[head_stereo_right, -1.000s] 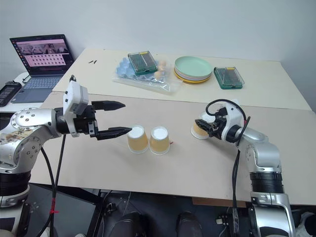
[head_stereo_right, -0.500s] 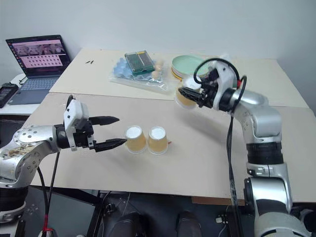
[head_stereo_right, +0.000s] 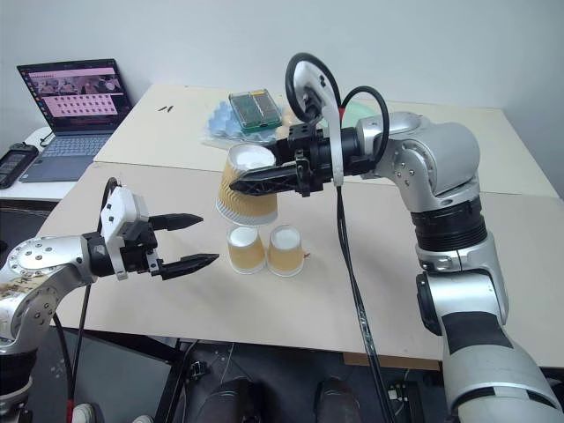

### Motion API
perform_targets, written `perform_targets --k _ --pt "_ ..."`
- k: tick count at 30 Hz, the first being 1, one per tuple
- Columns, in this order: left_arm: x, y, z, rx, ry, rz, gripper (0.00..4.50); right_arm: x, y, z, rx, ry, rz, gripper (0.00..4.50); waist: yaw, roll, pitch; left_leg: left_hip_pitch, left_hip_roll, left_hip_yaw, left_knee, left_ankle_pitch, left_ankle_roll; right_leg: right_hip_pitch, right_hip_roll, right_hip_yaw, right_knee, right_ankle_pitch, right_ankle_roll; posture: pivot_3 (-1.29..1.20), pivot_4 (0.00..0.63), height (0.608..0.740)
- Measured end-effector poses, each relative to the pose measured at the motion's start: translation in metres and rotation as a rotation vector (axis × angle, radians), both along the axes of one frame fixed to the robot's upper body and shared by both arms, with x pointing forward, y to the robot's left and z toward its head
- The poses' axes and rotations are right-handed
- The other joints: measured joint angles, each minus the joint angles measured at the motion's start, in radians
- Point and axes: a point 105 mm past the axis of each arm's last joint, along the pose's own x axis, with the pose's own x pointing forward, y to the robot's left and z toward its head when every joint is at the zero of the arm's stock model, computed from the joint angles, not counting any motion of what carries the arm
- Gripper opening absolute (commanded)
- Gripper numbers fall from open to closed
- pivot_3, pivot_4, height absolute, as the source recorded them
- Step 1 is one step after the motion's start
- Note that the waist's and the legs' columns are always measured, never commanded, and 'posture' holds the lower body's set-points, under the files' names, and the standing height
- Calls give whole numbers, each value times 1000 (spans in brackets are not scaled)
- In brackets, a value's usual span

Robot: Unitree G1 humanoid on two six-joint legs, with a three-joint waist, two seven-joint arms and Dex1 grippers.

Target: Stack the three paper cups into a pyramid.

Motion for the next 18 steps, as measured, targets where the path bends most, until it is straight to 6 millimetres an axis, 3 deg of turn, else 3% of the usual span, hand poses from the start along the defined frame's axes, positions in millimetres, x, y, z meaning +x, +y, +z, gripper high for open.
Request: perform_targets --k 8,18 --pt "-1 -2 1 0 -8 -2 4500 15 0 -34 -84 -6 -32 2828 -4 0 0 0 0 0 0 0 0 0 0 0 0 0 0 0 150 706" --pt "-1 -1 2 3 -11 -1 4500 23 4 -52 -110 -14 -32 2828 -4 0 0 0 0 0 0 0 0 0 0 0 0 0 0 0 150 706"
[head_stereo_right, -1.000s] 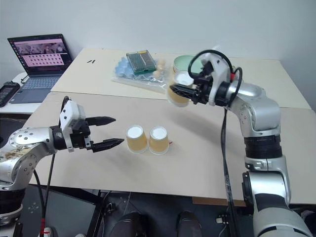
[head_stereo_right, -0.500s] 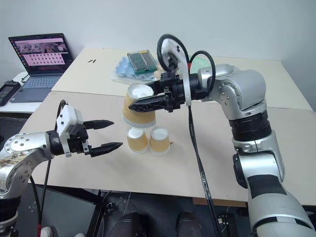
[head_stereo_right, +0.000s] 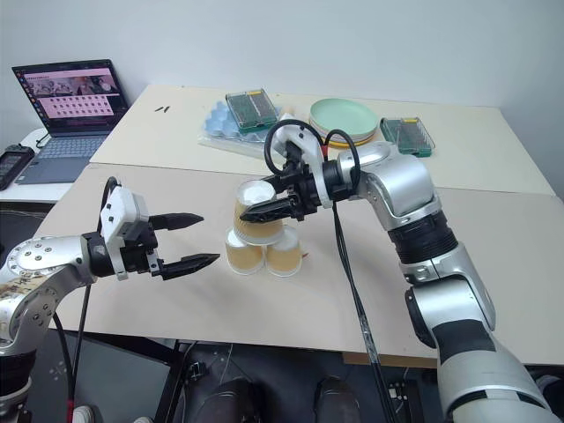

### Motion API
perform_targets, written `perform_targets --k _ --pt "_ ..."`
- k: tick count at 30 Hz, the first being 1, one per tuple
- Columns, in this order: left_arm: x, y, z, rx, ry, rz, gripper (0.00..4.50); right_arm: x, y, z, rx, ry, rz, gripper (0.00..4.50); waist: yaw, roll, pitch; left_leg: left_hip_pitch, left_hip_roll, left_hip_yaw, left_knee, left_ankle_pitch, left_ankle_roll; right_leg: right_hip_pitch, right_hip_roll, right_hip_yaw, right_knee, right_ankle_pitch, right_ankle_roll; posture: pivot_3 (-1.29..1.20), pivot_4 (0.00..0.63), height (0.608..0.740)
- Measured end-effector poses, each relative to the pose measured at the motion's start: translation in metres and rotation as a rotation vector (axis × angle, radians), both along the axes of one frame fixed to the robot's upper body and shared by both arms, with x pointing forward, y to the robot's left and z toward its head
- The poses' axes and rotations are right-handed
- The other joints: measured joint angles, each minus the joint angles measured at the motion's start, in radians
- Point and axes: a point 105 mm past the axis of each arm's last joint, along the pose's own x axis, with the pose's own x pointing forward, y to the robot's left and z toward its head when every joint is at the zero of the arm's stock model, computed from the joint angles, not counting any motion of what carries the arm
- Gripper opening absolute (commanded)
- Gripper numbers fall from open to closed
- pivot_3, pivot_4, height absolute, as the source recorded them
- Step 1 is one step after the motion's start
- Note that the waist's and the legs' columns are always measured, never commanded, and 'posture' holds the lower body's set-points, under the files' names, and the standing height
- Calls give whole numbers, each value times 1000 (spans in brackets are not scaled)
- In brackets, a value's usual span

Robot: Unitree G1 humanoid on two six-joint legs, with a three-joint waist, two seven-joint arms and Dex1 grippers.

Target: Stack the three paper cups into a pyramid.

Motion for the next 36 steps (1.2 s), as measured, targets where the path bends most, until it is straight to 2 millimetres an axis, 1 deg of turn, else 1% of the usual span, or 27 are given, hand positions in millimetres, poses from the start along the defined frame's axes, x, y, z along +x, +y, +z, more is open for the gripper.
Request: perform_targets --k 1,3,5,6,10,12,13,15,16,18,19,20,22,23,24,26,27,28,29,30,31,32,33,34,35,36 --pt "0 0 0 0 0 0 4500 0 0 -3 -4 5 -1 2828 0 0 0 0 0 0 0 0 0 0 0 0 0 0 0 0 150 706" --pt "0 0 0 2 -1 1 4500 0 2 -5 -3 2 2 3823 -1 0 0 0 0 0 0 0 0 0 0 0 0 0 0 0 150 706" --pt "0 0 1 2 -4 0 4500 0 5 -4 -1 -10 7 4354 -1 0 0 0 0 0 0 0 0 0 0 0 0 0 0 0 150 706" --pt "0 0 2 3 -6 0 4500 0 5 -5 -2 -11 6 4436 -1 0 0 0 0 0 0 0 0 0 0 0 0 0 0 0 150 706" --pt "1 0 2 3 -9 2 4500 2 5 -5 2 -26 -2 4436 -1 0 0 0 0 0 0 0 0 0 0 0 0 0 0 0 150 706" --pt "1 0 3 3 -13 3 4500 0 1 4 32 -22 -1 4436 1 0 0 -1 0 0 0 0 0 -1 0 0 0 0 0 0 150 706" --pt "1 0 3 3 -13 3 4500 -1 -3 13 59 -24 2 4436 2 0 0 -2 0 0 0 0 0 -1 0 0 0 0 0 0 150 706" --pt "1 0 3 2 -13 5 4500 -6 -13 41 136 -30 2 4436 2 0 0 -3 0 0 0 0 0 -3 0 0 0 0 0 0 150 706" --pt "2 0 4 -1 -14 8 4500 -12 -20 64 199 -29 14 4436 2 0 0 -4 0 0 0 0 0 -4 0 0 0 0 0 0 150 706" --pt "2 2 6 -13 -17 18 4500 -26 -34 102 304 -56 29 4436 2 0 0 -5 0 0 0 0 0 -5 0 -1 0 0 0 0 150 706" --pt "3 4 8 -23 -24 31 4500 -30 -40 116 346 -73 24 4436 1 0 0 -5 0 0 0 0 0 -5 0 -1 0 0 0 0 150 706" --pt "4 7 10 -39 -31 52 4500 -33 -47 127 391 -80 7 4436 1 0 0 -5 0 0 0 0 0 -5 0 -1 0 0 0 0 150 706" --pt "9 15 15 -83 -39 117 4500 -30 -60 138 466 -80 -67 4436 0 0 0 -5 0 0 0 0 0 -4 0 0 0 0 0 0 150 706" --pt "12 20 16 -112 -45 158 4500 -25 -68 142 499 -82 -125 4436 0 0 0 -5 0 0 0 0 0 -4 0 0 0 0 0 0 150 706" --pt "17 27 18 -145 -54 218 4500 -14 -81 143 528 -99 -243 4436 0 -1 0 -4 0 0 0 0 0 -4 0 0 0 0 0 0 150 706" --pt "24 42 19 -174 -72 324 4500 8 -107 128 514 -129 -467 4436 1 -2 -1 -2 0 0 0 0 0 -1 0 0 0 0 0 0 150 706" --pt "31 51 19 -180 -92 399 4500 25 -125 111 472 -149 -631 4436 4 -2 -1 -1 0 0 0 0 0 0 -1 0 0 0 0 0 150 706" --pt "35 59 19 -183 -111 461 4500 36 -137 95 431 -152 -741 4436 4 -2 -1 -1 0 0 0 0 0 0 -1 0 0 0 0 0 150 706" --pt "43 70 19 -185 -138 547 4500 49 -155 72 354 -165 -899 4436 7 -2 -1 -1 -1 0 0 0 0 0 -2 0 0 0 0 0 150 706" --pt "57 88 19 -199 -180 698 4500 63 -187 29 201 -198 -1149 4436 15 -3 -2 0 -1 0 0 0 0 1 -2 -1 0 0 0 0 150 706" --pt "63 100 18 -205 -204 788 4500 66 -207 -3 92 -200 -1282 4436 18 -4 -2 0 -1 -1 0 0 0 1 -2 -2 0 0 0 0 150 706" --pt "69 111 15 -213 -229 883 4500 63 -229 -40 -39 -211 -1416 4436 24 -4 -3 -1 -1 0 -1 0 -1 1 -2 -2 0 0 0 0 150 706" --pt "73 122 7 -219 -240 971 4500 55 -245 -78 -140 -200 -1515 4436 26 -4 -2 -1 -2 1 -2 0 -1 0 -3 -1 0 -1 1 0 150 706" --pt "75 131 -2 -223 -231 1035 4500 47 -251 -108 -187 -175 -1571 4436 23 -4 -2 -2 -2 2 -3 0 -1 -2 -3 0 -1 -1 1 0 150 706" --pt "78 135 -12 -234 -213 1076 4500 42 -251 -127 -189 -159 -1599 4436 19 -3 -2 -6 -3 2 -3 1 -1 -7 -3 1 1 -1 1 0 150 706" --pt "81 135 -24 -260 -189 1105 4500 42 -246 -126 -122 -192 -1619 4436 9 -2 -2 -7 -3 4 -3 1 -2 -11 -3 3 2 0 1 0 150 706"
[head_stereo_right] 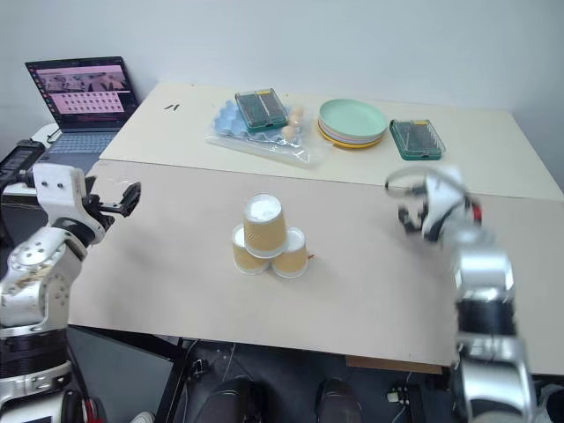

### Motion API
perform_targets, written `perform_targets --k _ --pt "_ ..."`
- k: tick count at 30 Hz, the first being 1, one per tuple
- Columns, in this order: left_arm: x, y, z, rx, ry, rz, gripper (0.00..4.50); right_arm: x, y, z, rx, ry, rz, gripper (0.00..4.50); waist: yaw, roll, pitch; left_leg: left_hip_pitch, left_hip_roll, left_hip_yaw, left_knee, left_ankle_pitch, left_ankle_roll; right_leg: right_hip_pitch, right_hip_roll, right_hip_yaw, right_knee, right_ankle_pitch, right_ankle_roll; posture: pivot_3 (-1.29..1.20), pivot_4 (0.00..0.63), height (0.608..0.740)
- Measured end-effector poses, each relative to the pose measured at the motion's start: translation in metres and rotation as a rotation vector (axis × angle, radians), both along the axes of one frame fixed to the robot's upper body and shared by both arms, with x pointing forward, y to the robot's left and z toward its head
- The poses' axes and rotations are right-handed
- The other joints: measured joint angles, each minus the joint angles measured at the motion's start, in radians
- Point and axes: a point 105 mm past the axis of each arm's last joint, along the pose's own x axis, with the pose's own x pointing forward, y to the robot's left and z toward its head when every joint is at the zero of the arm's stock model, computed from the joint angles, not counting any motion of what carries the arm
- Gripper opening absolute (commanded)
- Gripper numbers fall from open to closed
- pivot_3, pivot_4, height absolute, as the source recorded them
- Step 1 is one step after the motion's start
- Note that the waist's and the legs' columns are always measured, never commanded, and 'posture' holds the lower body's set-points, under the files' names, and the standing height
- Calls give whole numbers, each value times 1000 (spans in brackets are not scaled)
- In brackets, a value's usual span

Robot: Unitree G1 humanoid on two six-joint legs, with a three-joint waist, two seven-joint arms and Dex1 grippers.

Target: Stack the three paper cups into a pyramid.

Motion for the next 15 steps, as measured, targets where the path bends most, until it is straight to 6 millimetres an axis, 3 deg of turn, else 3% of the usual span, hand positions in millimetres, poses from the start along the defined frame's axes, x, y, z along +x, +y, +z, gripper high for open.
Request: perform_targets --k 4,9,15 --pt "5 0 -19 -47 -1 44 4500 -7 -10 14 -38 -152 -51 4436 -14 0 0 2 2 -1 0 1 -1 2 3 -1 -1 0 0 0 150 706" --pt "4 25 -23 -58 -35 167 4500 -20 -22 -3 17 -172 -126 4436 -14 0 0 3 3 0 1 1 -2 2 3 1 -2 0 0 0 150 706" --pt "5 33 -26 -89 -62 231 4500 -20 -23 -8 39 -171 -136 4436 -12 0 0 3 3 0 4 1 -2 2 3 2 0 0 -1 0 150 706"
